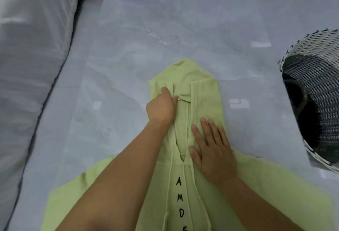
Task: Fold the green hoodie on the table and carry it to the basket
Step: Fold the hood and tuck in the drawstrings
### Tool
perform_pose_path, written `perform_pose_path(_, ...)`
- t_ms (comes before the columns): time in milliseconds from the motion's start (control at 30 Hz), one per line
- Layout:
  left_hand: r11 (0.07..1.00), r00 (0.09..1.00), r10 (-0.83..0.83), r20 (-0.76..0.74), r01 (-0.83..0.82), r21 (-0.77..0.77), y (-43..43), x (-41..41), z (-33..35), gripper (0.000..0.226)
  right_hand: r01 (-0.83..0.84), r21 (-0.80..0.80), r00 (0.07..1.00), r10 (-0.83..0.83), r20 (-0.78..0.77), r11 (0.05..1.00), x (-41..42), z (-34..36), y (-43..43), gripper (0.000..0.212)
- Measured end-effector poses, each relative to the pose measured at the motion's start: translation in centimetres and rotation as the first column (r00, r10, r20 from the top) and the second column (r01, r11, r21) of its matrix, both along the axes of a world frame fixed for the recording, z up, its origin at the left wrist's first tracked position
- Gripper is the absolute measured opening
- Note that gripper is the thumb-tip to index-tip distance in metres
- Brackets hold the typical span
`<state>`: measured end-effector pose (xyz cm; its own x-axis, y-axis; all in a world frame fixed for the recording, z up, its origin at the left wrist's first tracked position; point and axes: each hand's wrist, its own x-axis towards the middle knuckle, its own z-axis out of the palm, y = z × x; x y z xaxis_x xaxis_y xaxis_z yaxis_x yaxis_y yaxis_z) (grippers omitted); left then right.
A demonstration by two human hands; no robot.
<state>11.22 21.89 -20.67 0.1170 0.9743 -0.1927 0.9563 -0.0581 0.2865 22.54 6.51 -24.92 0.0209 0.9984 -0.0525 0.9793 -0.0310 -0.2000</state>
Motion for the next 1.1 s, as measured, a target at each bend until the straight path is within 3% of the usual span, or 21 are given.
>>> perform_pose_path(100,0.999,0.996,-0.012,0.086,0.016,-0.049,0.1,-1.0,0.1,0.023,-0.011,0.013,1.0,0.011,-0.008,1.0,0.1,0.0,-0.2,0.058)
perform_pose_path(200,0.986,0.955,0.104,0.278,-0.062,-0.154,0.6,-1.8,0.4,0.013,-0.002,0.072,0.998,0.006,-0.056,0.997,0.3,0.6,0.1,0.053)
perform_pose_path(300,0.965,0.836,0.232,0.497,-0.132,-0.228,1.6,-2.0,1.3,0.026,0.233,0.141,0.958,-0.202,-0.205,0.962,0.0,2.3,3.4,0.047)
perform_pose_path(367,0.983,0.8,0.175,0.574,-0.112,-0.144,1.3,-1.3,2.0,0.024,0.361,0.106,0.905,-0.321,-0.278,0.926,0.0,3.5,6.7,0.05)
perform_pose_path(400,0.992,0.809,0.127,0.574,-0.095,-0.087,0.9,-0.7,2.2,0.018,0.363,0.017,0.892,-0.342,-0.295,0.932,0.1,3.9,8.4,0.05)
perform_pose_path(467,0.998,0.861,0.063,0.505,-0.05,-0.04,-0.3,1.0,1.9,0.006,0.306,-0.105,0.901,-0.323,-0.291,0.946,0.5,3.6,10.3,0.043)
perform_pose_path(533,0.997,0.914,0.057,0.401,-0.032,-0.07,-1.6,2.7,0.8,0.015,0.253,-0.089,0.907,-0.269,-0.325,0.963,0.7,3.2,10.3,0.039)
perform_pose_path(633,0.997,0.898,0.079,0.432,-0.067,-0.044,-2.8,3.1,0.0,0.024,0.184,-0.029,0.893,-0.179,-0.412,0.983,1.2,2.7,9.3,0.039)
perform_pose_path(733,0.981,0.936,-0.166,0.311,0.125,0.148,-4.2,0.3,-1.4,0.04,0.137,0.133,0.91,-0.072,-0.408,0.981,1.8,2.7,9.4,0.036)
perform_pose_path(800,0.9,0.933,-0.341,0.115,0.289,0.327,-4.9,-1.4,-3.1,0.043,0.076,0.199,0.958,-0.017,-0.285,0.977,2.0,1.9,9.9,0.044)
perform_pose_path(833,0.872,0.923,-0.383,0.043,0.346,0.345,-5.0,-1.8,-3.9,0.044,0.031,0.189,0.978,0.009,-0.209,0.981,1.9,1.3,10.0,0.048)
perform_pose_path(900,0.901,0.931,-0.363,-0.045,0.363,0.238,-4.8,-1.9,-4.4,0.051,-0.031,0.118,0.994,0.043,-0.101,0.993,1.3,0.2,10.2,0.055)
perform_pose_path(1000,0.945,0.95,-0.308,-0.057,0.312,0.094,-4.0,-1.1,-4.1,0.064,-0.047,0.005,0.998,0.047,-0.04,0.999,0.9,-0.2,10.6,0.067)
perform_pose_path(1100,0.921,0.947,-0.316,-0.062,0.322,0.22,-5.0,-1.6,-3.3,0.062,-0.061,0.011,0.983,0.062,-0.175,0.998,1.5,1.0,10.4,0.072)
